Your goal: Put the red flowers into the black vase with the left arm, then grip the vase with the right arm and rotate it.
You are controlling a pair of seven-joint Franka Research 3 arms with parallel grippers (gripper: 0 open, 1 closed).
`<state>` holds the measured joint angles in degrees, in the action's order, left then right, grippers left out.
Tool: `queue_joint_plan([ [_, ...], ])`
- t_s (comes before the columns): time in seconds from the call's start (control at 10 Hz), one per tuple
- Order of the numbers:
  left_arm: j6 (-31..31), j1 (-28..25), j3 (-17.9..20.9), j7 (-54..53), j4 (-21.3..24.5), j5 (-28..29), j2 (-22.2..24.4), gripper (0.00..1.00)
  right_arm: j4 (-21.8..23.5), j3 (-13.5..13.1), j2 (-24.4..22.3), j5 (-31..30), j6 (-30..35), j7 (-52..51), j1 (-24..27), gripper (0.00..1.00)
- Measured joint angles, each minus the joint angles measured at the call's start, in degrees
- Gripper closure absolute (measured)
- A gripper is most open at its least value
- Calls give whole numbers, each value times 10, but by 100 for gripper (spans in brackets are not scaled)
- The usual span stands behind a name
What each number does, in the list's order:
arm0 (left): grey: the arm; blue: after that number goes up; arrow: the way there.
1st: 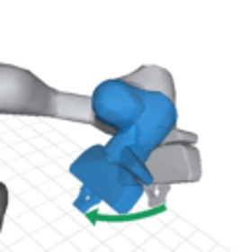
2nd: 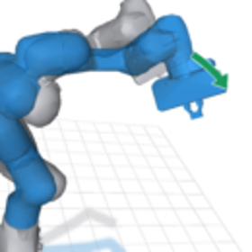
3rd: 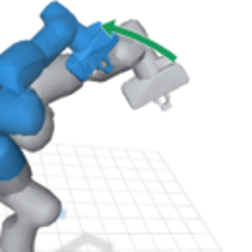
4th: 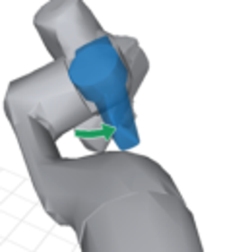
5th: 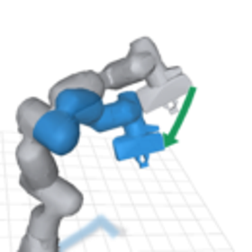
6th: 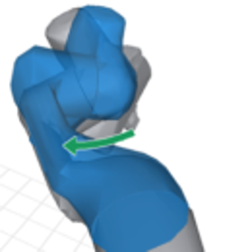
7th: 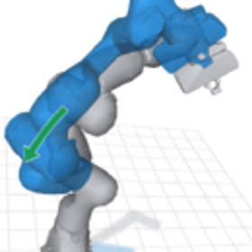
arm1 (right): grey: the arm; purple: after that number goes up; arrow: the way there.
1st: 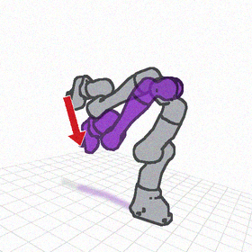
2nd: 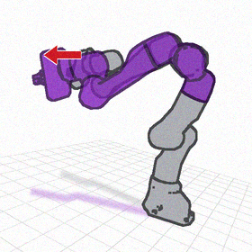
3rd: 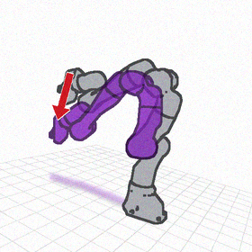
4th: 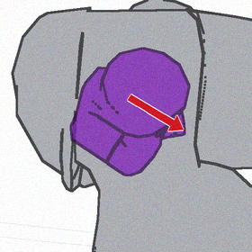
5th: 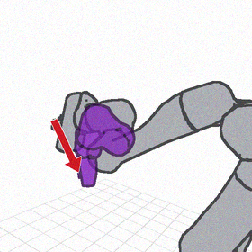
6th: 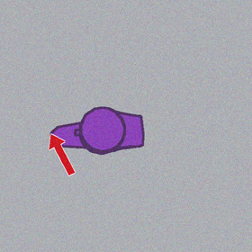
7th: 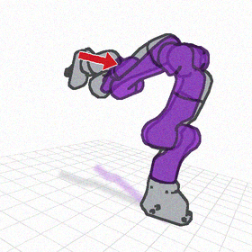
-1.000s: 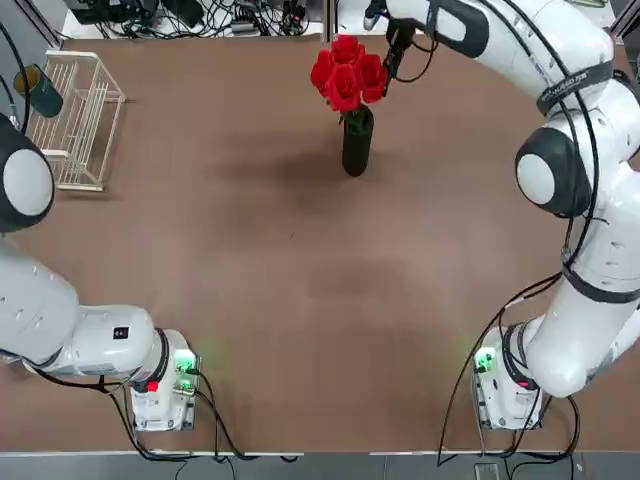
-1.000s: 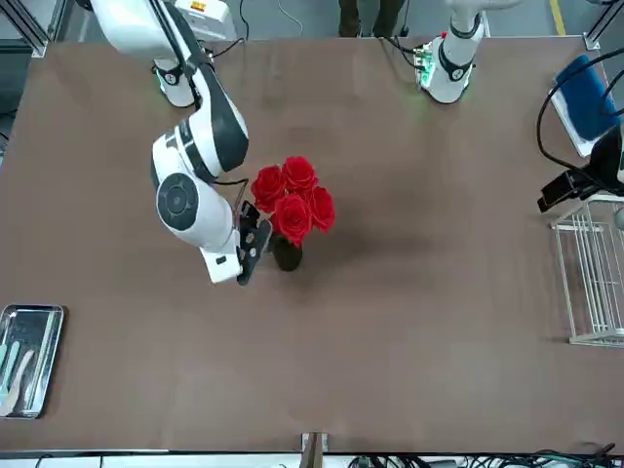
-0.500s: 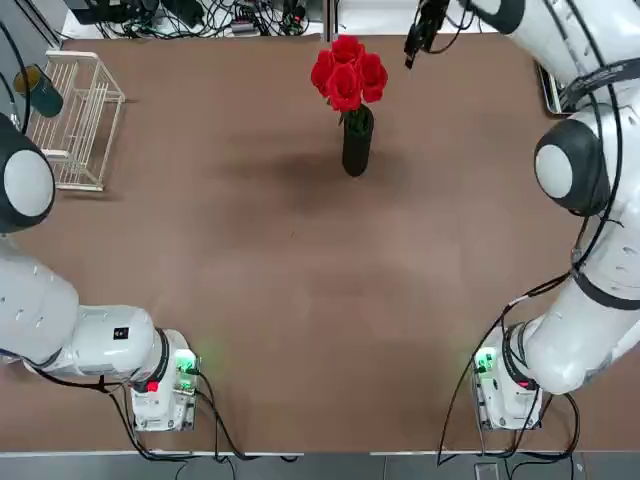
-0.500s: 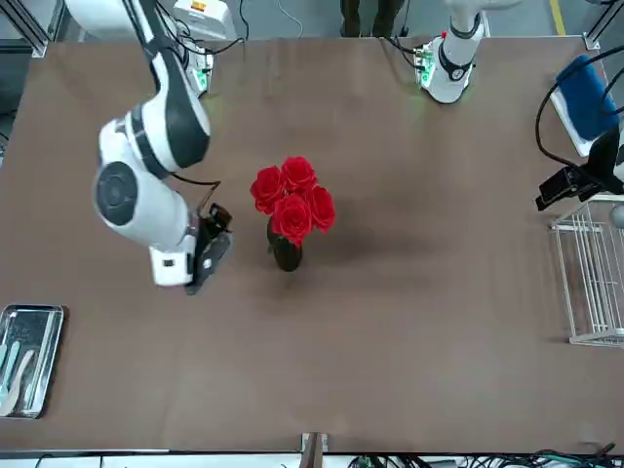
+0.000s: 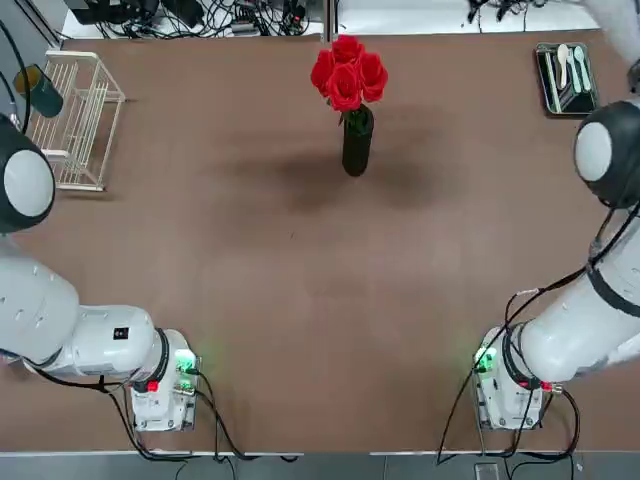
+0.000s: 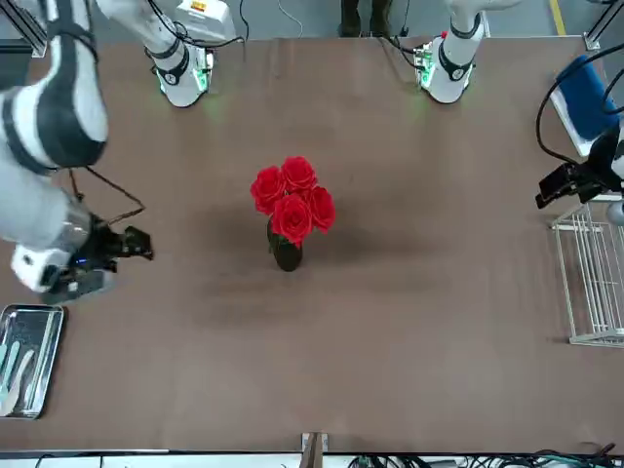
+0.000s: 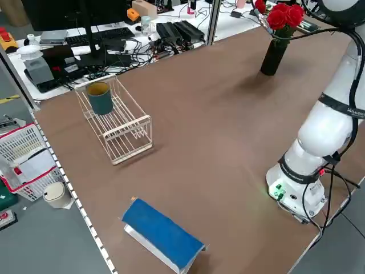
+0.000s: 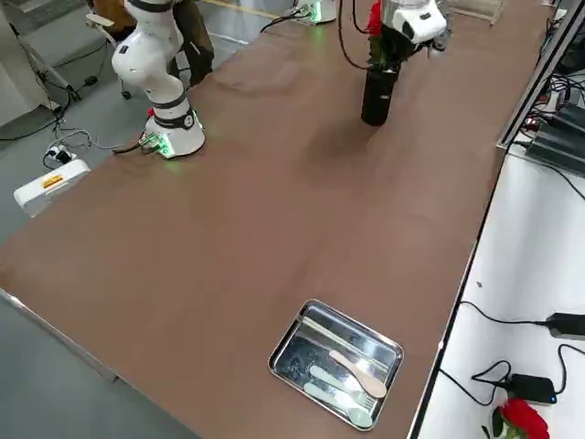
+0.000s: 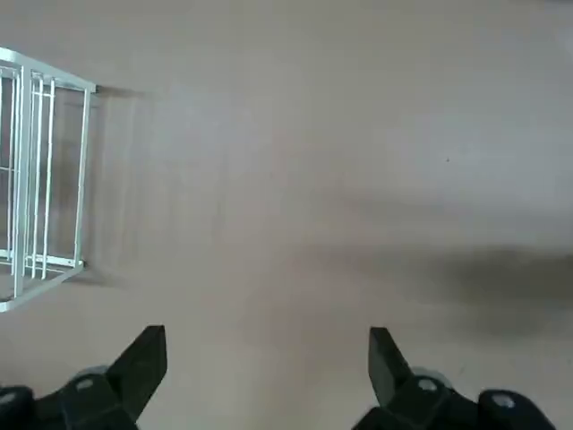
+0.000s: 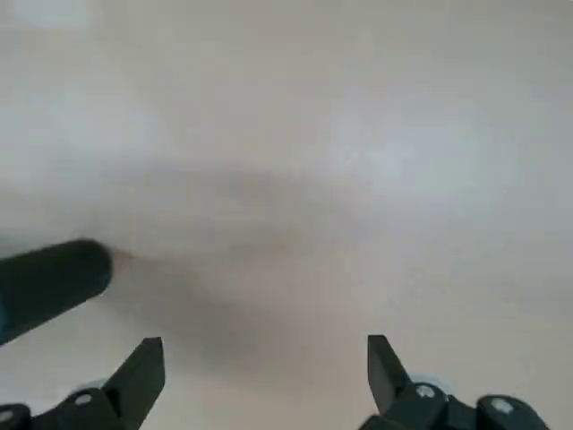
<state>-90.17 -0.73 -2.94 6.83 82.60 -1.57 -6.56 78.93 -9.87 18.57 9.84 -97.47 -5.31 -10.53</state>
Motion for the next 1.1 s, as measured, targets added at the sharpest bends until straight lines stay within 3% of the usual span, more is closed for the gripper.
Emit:
queue_joint_plan([
  [0.2,0,0,0,-1,0,0,0,0,46,-39,-55,-14,4,25,15,0],
  [0.4,0,0,0,-1,0,0,0,0,117,-39,-128,-50,4,33,38,0],
  [0.5,0,0,0,-1,0,0,0,0,138,-22,-153,-60,4,33,55,0],
  [0.7,1,0,0,-1,0,0,0,0,157,40,-184,-97,4,41,88,0],
  [0.8,1,0,1,-1,0,0,0,0,162,53,-191,-110,4,47,89,0],
  [1.1,1,0,1,-1,0,0,0,0,179,59,-191,-116,-8,47,89,0],
])
